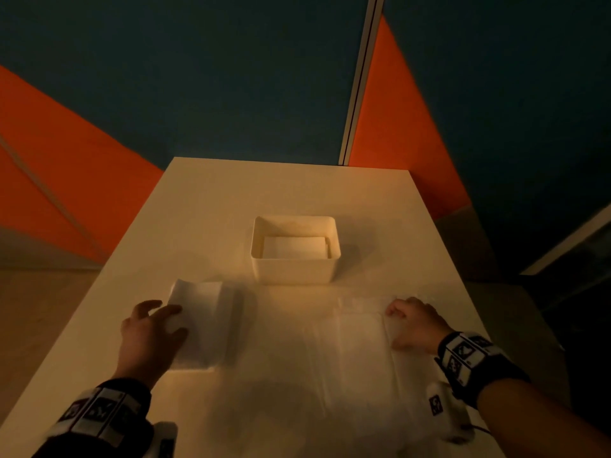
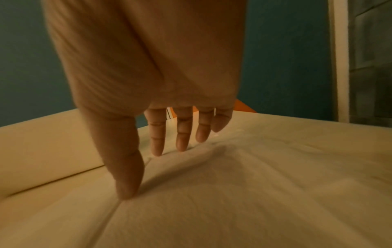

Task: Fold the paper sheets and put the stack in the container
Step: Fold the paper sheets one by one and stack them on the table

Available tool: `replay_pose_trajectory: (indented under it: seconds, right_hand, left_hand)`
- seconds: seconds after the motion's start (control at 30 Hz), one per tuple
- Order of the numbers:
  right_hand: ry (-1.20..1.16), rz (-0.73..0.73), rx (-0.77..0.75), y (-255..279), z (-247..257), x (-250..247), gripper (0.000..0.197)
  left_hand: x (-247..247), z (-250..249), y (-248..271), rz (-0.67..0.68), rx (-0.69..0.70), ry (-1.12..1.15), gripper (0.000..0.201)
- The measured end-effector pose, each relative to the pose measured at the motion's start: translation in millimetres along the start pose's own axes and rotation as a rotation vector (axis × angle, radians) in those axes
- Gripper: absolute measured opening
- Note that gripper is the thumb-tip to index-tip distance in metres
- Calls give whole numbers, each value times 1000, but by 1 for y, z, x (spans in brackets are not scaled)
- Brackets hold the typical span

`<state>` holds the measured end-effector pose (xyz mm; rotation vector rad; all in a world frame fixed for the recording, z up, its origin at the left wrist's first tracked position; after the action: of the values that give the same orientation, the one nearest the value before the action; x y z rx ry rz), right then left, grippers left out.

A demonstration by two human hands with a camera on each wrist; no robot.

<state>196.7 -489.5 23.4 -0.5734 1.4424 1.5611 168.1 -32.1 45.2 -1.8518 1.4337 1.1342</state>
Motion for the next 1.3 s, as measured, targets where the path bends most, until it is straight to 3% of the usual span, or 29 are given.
replay_pose_trajectory:
  seconds: [0.13,0.27,0.43,0.57,0.7,0.8,0.87,0.97,1.03,1.1,1.17,1.3]
  right_hand:
    - [234,-19,-69,0,19,-2,66]
    - [361,28,-85,-5,31,0,65]
    - [382,-19,-130,-6,40,-10,45]
    - [311,-20,-196,-1,40,-25,16]
    - [172,141,-326,18,53,-41,25]
    - [-28,187,-384,33,69,-56,13]
    - [-246,193,-418,43,80,-67,5]
    - [-709,168,-483,63,100,-85,14]
    - [-964,138,-499,71,108,-90,19]
    - [-1122,109,-475,71,111,-87,19]
    - [-1207,83,-431,69,111,-80,19]
    - [-1268,84,-373,65,108,-65,20]
  left_hand:
    - [1,-7,0,21,-16,-236,43]
    - [-4,-19,1,28,-43,-338,46]
    - [-5,-29,0,33,-2,-384,56]
    - [-7,-48,2,22,58,-303,56]
    - [2,-76,7,89,173,-213,51]
    - [15,-104,14,239,254,22,39]
    - [30,-123,28,500,161,336,36]
    - [51,-147,51,840,38,680,69]
    - [58,-158,59,928,8,843,69]
    - [56,-169,59,925,-51,1058,50]
    - [47,-178,53,832,-91,1256,33]
    - [31,-178,38,629,-52,1371,30]
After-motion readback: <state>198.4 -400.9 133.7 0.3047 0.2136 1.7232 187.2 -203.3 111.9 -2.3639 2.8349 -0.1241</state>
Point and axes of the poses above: each hand's wrist, its own y-axis away from the middle knuckle, its own x-axis out of the palm, z = x × y, the point moved 7 cm from there along -y, towards the middle knuckle, and after that the axes turned 3 degrees about y, right-handed, at the moved point
